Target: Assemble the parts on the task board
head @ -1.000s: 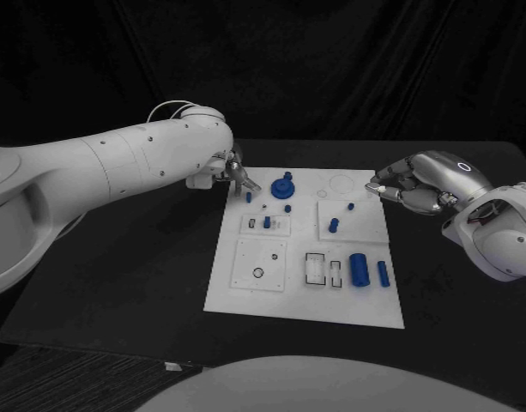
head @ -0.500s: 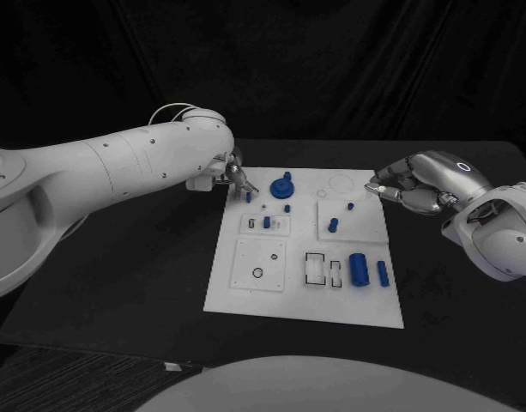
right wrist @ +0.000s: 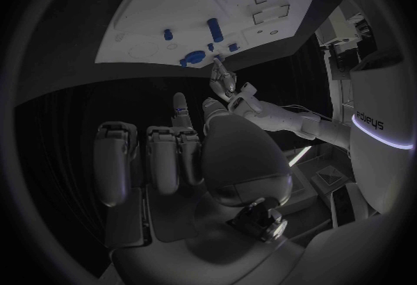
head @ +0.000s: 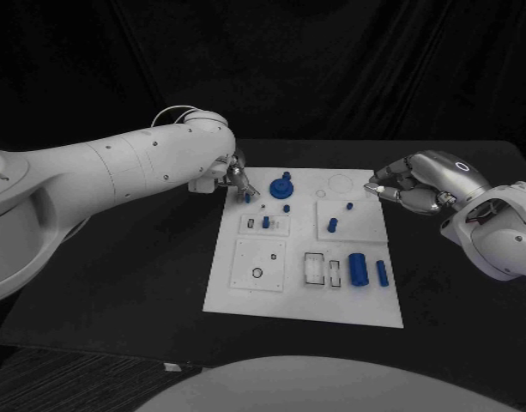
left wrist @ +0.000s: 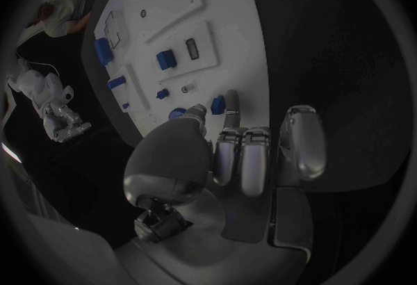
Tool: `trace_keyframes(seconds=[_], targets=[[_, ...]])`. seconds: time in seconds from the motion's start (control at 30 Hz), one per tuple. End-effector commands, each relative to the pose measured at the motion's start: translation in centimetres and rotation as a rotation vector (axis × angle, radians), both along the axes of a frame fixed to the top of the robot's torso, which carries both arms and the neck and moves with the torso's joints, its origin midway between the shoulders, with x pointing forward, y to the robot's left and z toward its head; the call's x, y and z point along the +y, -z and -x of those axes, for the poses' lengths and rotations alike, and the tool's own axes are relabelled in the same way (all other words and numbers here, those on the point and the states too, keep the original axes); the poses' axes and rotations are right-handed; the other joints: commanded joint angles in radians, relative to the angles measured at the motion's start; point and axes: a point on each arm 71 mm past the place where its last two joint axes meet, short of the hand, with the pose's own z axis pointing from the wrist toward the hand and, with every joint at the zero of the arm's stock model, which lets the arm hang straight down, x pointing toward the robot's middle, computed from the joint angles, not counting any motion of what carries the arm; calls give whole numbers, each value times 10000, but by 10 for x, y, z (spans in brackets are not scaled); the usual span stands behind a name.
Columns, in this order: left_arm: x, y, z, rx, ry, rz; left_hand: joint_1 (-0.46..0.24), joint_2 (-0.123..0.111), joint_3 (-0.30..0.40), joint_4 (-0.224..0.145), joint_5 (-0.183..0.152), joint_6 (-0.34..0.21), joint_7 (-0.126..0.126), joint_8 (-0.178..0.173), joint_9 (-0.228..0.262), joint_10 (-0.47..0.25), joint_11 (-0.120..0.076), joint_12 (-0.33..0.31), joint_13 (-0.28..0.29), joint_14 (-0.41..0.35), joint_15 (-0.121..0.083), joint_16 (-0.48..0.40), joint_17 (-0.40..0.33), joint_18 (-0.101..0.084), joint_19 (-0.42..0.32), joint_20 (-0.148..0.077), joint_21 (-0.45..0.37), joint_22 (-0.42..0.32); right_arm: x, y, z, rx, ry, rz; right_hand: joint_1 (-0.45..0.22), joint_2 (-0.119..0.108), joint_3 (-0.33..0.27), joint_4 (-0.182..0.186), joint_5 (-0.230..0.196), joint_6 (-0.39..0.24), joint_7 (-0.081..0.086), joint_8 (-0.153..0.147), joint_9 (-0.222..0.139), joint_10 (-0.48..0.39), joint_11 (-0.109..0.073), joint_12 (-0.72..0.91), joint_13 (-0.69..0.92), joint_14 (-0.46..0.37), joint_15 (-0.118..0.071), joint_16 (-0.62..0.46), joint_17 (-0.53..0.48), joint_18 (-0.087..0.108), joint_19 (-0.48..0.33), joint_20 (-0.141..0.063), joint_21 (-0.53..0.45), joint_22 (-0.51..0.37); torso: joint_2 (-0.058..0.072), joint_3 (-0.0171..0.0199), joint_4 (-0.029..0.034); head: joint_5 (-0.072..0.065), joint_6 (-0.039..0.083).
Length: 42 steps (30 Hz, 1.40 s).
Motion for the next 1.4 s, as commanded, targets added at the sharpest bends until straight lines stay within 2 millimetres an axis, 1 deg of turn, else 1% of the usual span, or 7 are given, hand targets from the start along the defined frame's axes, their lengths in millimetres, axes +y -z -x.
trace_keyframes(seconds=[0.03,0.33,0.6,0.67,1.0,1.3,1.4], targets=[[-3,2,1,119,238,177,138,11,91,-17,107,83,-8,-75,-29,1044,60,35,2634,1046,51,26,2634,74,-46,10,-39,1721,-1,1,0,70,107,36,69,3,37,5,53,-6,61,-46,-9,1045,87,13,2623,962,73,-42,2072,-34,653,72,-22,2363,4,0,-5,24,-1],[-3,2,1,120,217,161,360,-70,290,-109,645,303,-83,-41,-78,1044,2,35,2634,1046,4,26,2634,60,10,-23,54,1743,0,1,0,66,95,35,69,3,37,8,51,-5,62,-47,-10,1045,87,13,2623,960,73,-46,2064,-32,649,72,-30,2360,4,0,2,45,-1],[-3,2,1,70,195,193,583,-150,628,-248,727,511,-235,300,268,1044,-124,35,2634,1046,-99,26,2634,57,36,-113,79,1749,0,1,0,68,98,38,61,5,35,17,41,-2,63,-46,-10,1045,89,13,2623,961,74,-45,2066,-33,650,73,-27,2361,2,-4,2,37,-1],[-3,2,1,35,192,221,593,-206,736,-265,769,509,-268,448,473,1044,-158,35,2634,1046,-129,26,2634,57,37,-143,75,1748,0,1,0,68,98,38,61,5,35,17,41,-2,63,-46,-10,1045,89,13,2623,961,74,-45,2066,-33,650,73,-27,2361,2,-4,3,39,-1],[-5,2,0,-64,203,316,354,-557,1508,-252,786,-126,-416,1934,2652,1044,-285,35,2634,1046,-242,26,2634,48,58,-262,93,1754,0,2,-1,109,110,66,61,5,35,17,41,-2,63,-46,-10,1045,89,13,2623,961,74,-45,2066,-33,650,73,-27,2361,6,2,1,40,-1],[-5,2,0,-102,204,365,335,-583,1689,-266,865,-311,-423,2114,3010,1044,-294,35,2634,1046,-249,26,2634,49,53,-272,85,1753,0,2,-1,151,127,95,61,5,35,17,41,-2,63,-46,-10,1045,89,13,2623,961,74,-45,2066,-33,650,73,-27,2361,2,0,2,48,-1],[-5,2,0,-112,207,381,357,-582,1945,-297,1339,-375,-445,2225,3235,1044,-310,35,2634,1046,-261,26,2634,51,47,-285,78,1751,-1,3,-1,172,135,109,61,5,35,17,41,-2,63,-46,-10,1045,89,13,2623,961,74,-45,2066,-33,650,73,-27,2361,4,0,5,50,-1]])
